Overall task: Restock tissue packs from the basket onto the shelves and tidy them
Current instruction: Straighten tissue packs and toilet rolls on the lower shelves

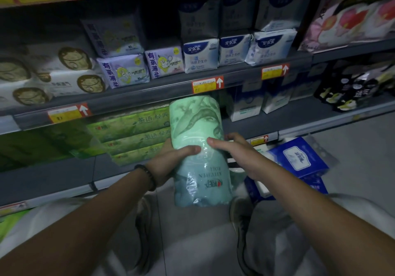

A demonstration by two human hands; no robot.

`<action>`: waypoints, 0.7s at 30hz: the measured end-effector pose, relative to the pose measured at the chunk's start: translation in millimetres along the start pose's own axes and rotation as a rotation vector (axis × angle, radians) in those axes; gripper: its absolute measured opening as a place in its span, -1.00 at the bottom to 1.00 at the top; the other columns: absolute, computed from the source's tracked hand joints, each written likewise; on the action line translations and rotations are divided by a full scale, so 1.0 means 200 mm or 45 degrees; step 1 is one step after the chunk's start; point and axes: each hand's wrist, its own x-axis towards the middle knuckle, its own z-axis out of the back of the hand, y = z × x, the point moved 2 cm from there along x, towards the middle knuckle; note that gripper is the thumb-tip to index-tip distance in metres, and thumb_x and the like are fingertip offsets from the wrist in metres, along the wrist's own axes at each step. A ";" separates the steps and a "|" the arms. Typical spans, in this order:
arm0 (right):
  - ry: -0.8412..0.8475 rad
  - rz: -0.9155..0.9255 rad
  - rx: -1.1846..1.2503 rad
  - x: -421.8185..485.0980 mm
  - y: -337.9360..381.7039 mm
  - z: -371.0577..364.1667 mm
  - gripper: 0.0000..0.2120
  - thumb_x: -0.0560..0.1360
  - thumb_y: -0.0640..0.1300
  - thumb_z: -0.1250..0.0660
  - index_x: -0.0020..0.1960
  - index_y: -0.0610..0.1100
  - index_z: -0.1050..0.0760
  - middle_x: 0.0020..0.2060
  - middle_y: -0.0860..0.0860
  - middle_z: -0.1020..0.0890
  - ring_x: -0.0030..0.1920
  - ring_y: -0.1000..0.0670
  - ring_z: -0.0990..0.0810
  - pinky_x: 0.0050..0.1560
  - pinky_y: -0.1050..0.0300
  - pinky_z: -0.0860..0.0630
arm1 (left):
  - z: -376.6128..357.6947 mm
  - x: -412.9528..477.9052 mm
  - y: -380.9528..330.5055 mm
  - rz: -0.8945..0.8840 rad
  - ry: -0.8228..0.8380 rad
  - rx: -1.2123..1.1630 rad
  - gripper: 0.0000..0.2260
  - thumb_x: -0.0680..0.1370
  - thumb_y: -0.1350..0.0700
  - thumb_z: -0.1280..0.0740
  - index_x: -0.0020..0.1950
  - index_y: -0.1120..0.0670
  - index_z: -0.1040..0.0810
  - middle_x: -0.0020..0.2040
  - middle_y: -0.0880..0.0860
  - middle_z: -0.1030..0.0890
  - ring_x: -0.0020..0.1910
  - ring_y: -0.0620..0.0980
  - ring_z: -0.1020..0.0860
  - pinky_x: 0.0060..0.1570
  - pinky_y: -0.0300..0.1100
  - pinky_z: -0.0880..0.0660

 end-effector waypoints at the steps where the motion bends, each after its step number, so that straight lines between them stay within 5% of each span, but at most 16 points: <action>1: 0.036 -0.015 0.034 0.00 -0.01 0.01 -0.17 0.31 0.31 -0.60 0.42 -0.01 -0.39 0.24 0.03 -0.64 0.16 -0.02 -0.66 0.04 -0.02 -0.59 | 0.00 -0.01 -0.01 0.014 0.028 -0.027 -0.47 0.49 0.14 -0.50 0.44 0.14 -0.50 0.30 0.22 -0.65 0.27 0.28 -0.64 0.30 0.25 -0.55; 5: 0.406 -0.100 0.235 -0.01 -0.04 0.00 -0.35 0.40 0.16 -0.54 0.41 -0.08 -0.54 0.23 -0.11 -0.73 0.24 -0.21 -0.70 0.26 -0.18 -0.61 | 0.02 -0.03 0.00 0.120 0.160 -0.137 -0.42 0.53 0.09 -0.45 0.52 0.18 -0.41 0.38 0.25 -0.59 0.34 0.29 -0.58 0.24 0.14 -0.60; 8: 0.399 -0.043 0.243 -0.03 -0.02 -0.01 -0.45 0.42 0.01 -0.61 0.35 -0.12 -0.59 0.14 -0.10 -0.77 0.14 -0.16 -0.76 0.24 -0.15 -0.64 | 0.07 0.00 -0.02 0.129 0.072 -0.012 -0.01 0.35 0.03 -0.63 0.64 -0.06 -0.13 0.45 0.16 -0.53 0.33 0.28 -0.59 0.22 0.30 -0.57; 10: 0.267 0.035 0.035 -0.03 0.01 0.02 -0.51 0.40 0.00 -0.64 0.27 -0.03 -0.61 0.04 0.01 -0.80 0.02 -0.04 -0.79 0.11 -0.04 -0.67 | 0.12 -0.01 -0.07 -0.124 -0.200 0.342 0.25 0.20 -0.04 -0.73 0.62 -0.30 0.09 0.57 0.07 -0.35 0.45 0.19 -0.47 0.33 0.32 -0.48; 12: 0.168 0.081 -0.171 -0.03 0.03 0.06 -0.51 0.34 0.00 -0.69 0.20 0.05 -0.61 -0.01 0.08 -0.80 -0.04 0.02 -0.79 0.03 0.02 -0.68 | 0.14 -0.02 -0.12 -0.542 -0.337 1.024 0.37 0.13 -0.26 -0.71 0.66 -0.21 0.16 0.68 0.05 -0.06 0.62 0.17 -0.18 0.53 0.27 -0.24; 14: 0.082 0.090 -0.442 -0.03 0.04 0.07 -0.39 0.19 0.14 -0.74 0.15 0.13 -0.55 -0.03 0.13 -0.77 -0.06 0.04 -0.77 -0.01 0.03 -0.68 | 0.10 -0.05 -0.15 -0.903 -0.335 1.751 0.27 0.19 -0.47 -0.56 0.70 -0.06 0.01 0.70 0.15 0.08 0.66 0.23 -0.03 0.55 0.35 -0.14; 16: 0.066 0.086 -0.702 -0.02 0.04 0.06 -0.24 0.05 0.29 -0.71 0.15 0.16 -0.49 -0.02 0.15 -0.75 -0.06 0.08 -0.75 0.00 -0.01 -0.70 | 0.00 -0.06 -0.13 -1.036 -0.201 2.225 0.13 0.25 -0.52 -0.42 0.69 -0.10 -0.09 0.70 0.21 0.09 0.67 0.28 0.03 0.55 0.39 -0.06; 21: 0.136 0.086 -0.806 0.00 0.05 0.04 -0.19 0.04 0.39 -0.68 0.18 0.15 -0.49 -0.02 0.14 -0.75 -0.07 0.07 -0.76 0.04 -0.05 -0.72 | -0.03 -0.02 -0.07 -0.950 -0.077 2.512 -0.07 0.34 -0.51 -0.25 0.65 -0.20 -0.17 0.64 0.08 -0.26 0.62 0.23 -0.20 0.55 0.33 -0.03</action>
